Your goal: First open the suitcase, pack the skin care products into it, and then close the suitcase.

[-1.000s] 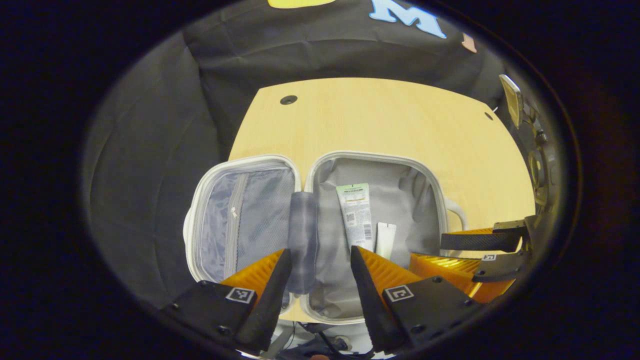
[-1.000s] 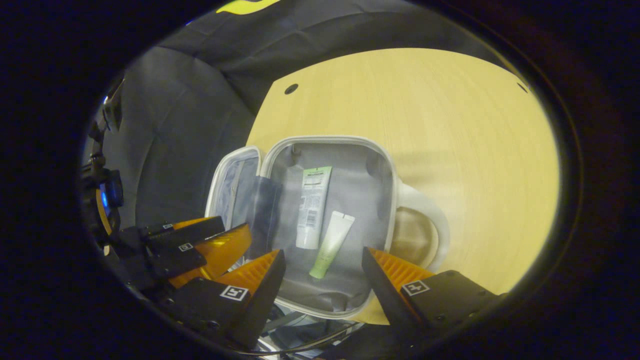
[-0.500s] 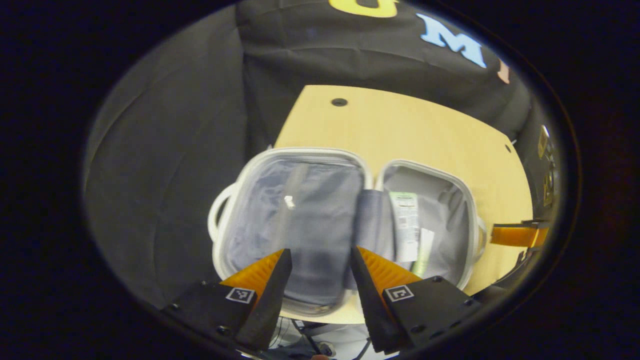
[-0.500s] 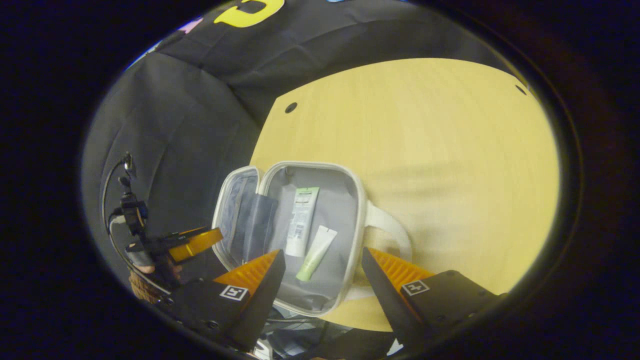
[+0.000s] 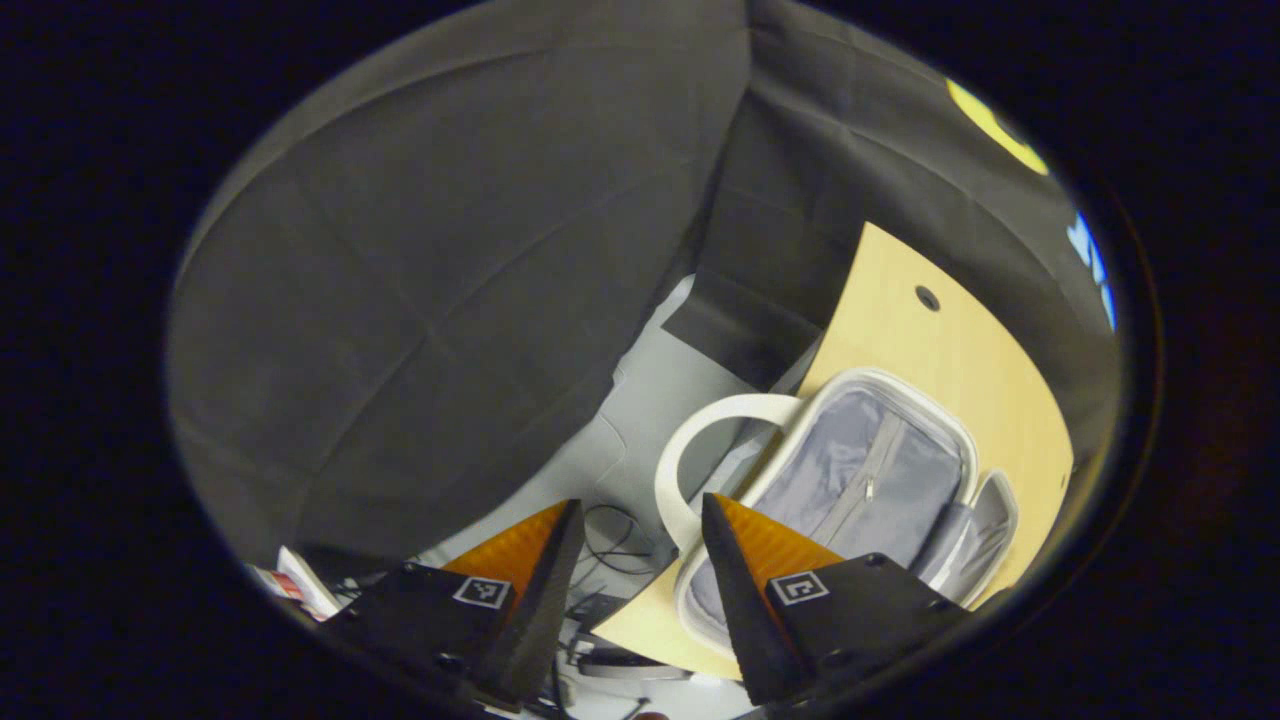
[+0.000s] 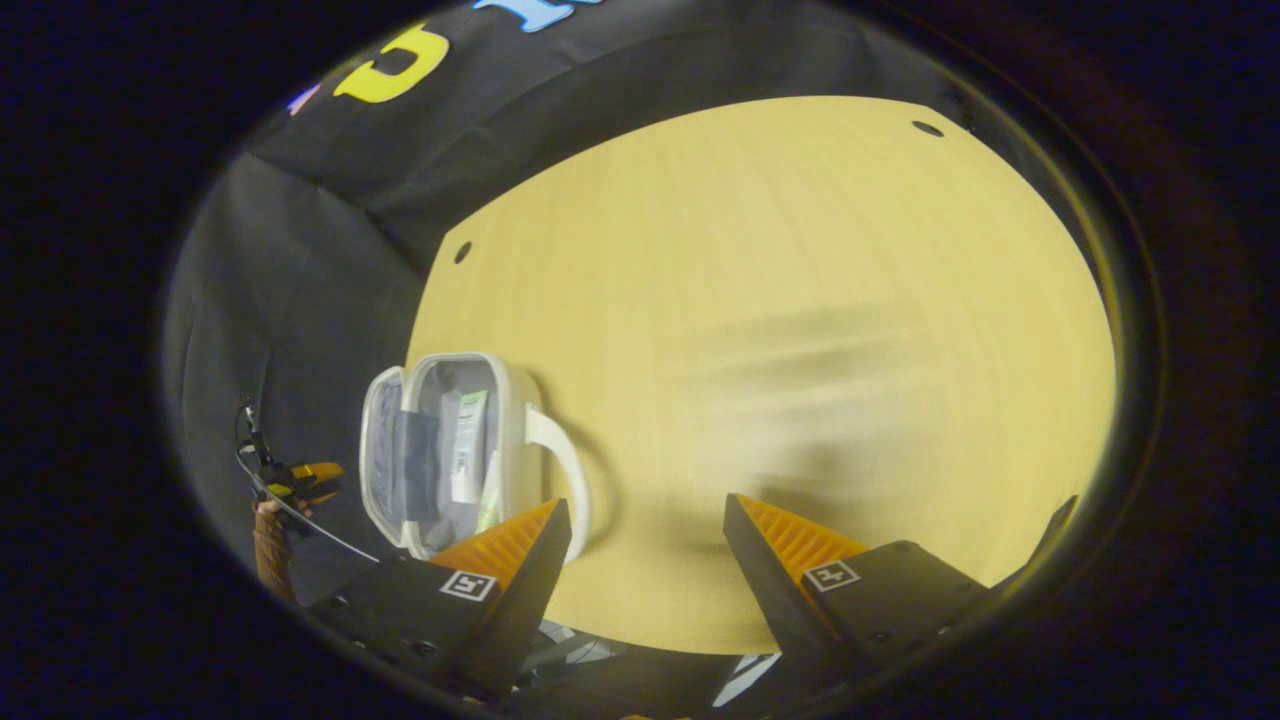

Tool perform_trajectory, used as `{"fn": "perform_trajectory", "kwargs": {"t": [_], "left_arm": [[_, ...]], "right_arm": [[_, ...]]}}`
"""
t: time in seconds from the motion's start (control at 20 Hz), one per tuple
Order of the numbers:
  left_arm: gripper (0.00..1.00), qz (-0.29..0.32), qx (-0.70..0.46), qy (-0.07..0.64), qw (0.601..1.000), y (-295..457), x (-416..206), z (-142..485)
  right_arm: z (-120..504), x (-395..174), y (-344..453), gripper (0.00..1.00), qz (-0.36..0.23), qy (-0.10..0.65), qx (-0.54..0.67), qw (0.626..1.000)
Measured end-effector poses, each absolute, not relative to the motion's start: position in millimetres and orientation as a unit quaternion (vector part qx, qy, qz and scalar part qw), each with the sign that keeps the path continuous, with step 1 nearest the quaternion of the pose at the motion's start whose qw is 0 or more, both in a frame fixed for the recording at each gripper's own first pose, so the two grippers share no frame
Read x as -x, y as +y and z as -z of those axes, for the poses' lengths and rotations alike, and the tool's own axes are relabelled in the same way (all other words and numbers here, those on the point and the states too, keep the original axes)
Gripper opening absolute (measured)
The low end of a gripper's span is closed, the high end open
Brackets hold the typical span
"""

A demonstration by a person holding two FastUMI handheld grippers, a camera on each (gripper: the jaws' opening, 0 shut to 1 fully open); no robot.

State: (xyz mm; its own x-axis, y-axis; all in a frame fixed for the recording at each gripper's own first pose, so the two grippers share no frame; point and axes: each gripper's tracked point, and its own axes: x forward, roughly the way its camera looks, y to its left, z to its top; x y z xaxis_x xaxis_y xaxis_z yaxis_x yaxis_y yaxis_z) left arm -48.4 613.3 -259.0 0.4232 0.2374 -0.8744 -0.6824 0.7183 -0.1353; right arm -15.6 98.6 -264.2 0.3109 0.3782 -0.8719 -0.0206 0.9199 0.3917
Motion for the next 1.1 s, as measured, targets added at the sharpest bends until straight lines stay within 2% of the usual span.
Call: {"fn": "perform_trajectory", "kwargs": {"t": [0.15,0.35,0.45,0.55,0.6,0.7,0.75,0.85,0.9,1.05,1.1], "left_arm": [[0.79,-0.295,0.32,0.455,0.777,618,40,295],[0.78,-0.318,0.44,0.419,0.728,622,14,334],[0.78,-0.334,0.462,0.422,0.705,622,8,355],[0.77,-0.344,0.459,0.437,0.693,624,10,374],[0.81,-0.346,0.463,0.432,0.692,625,5,379],[0.79,-0.352,0.469,0.445,0.677,616,6,394],[0.65,-0.355,0.473,0.449,0.67,611,7,396],[0.38,-0.338,0.465,0.439,0.69,609,-1,395],[0.31,-0.333,0.463,0.424,0.703,609,-5,384],[0.29,-0.317,0.433,0.386,0.75,610,-17,340],[0.24,-0.31,0.418,0.371,0.769,609,-19,322]], "right_arm": [[271,19,70,0.95,-0.082,0.583,-0.169,0.791],[276,25,57,0.95,-0.057,0.591,-0.164,0.788],[274,25,56,0.95,-0.056,0.592,-0.167,0.786],[273,24,54,0.95,-0.059,0.594,-0.161,0.786],[274,23,52,0.95,-0.059,0.595,-0.157,0.786],[273,21,50,0.95,-0.057,0.597,-0.155,0.785],[274,20,50,0.95,-0.057,0.598,-0.155,0.784],[274,17,50,0.95,-0.056,0.598,-0.157,0.784],[273,17,52,0.95,-0.058,0.599,-0.157,0.783],[276,19,53,0.95,-0.067,0.603,-0.155,0.78],[276,17,53,0.95,-0.071,0.603,-0.157,0.779]]}}
